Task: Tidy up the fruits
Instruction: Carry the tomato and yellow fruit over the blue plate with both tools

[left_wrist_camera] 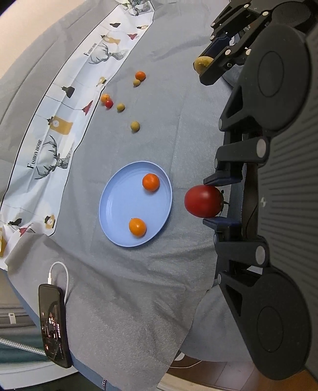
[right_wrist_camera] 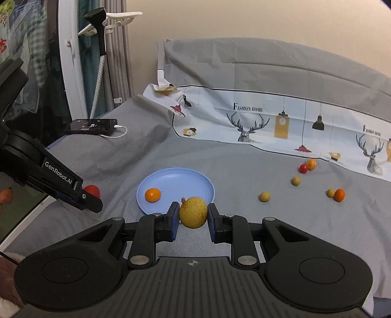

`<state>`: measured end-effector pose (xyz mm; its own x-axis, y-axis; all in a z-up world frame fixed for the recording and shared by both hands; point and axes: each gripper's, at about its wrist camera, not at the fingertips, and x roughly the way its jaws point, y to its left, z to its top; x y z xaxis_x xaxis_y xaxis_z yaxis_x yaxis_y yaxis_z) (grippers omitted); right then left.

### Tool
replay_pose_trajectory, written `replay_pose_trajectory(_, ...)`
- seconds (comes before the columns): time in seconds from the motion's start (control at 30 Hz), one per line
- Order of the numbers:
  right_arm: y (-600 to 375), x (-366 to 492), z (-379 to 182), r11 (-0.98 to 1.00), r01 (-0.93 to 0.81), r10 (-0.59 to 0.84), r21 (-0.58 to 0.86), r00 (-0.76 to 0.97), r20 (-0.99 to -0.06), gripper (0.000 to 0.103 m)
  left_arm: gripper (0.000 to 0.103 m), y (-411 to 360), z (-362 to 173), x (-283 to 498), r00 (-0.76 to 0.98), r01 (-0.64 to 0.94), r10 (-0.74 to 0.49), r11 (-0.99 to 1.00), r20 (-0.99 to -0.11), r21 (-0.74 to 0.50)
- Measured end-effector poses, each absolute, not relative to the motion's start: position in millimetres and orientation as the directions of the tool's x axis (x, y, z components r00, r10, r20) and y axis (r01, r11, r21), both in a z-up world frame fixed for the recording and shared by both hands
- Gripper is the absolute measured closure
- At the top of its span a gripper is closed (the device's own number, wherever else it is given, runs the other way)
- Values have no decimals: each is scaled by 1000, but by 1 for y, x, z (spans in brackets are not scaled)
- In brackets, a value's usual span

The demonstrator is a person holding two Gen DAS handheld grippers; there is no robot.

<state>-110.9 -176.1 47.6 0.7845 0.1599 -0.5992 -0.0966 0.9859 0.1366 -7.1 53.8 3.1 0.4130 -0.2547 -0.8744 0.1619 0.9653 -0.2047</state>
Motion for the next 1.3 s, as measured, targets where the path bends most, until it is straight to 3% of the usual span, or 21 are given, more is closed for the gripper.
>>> replay_pose_trajectory(1.3,-168,-99,40,989,-101,148,109,754,-640,78,74,65,-3,11,414,136,-261,965,-872,-224)
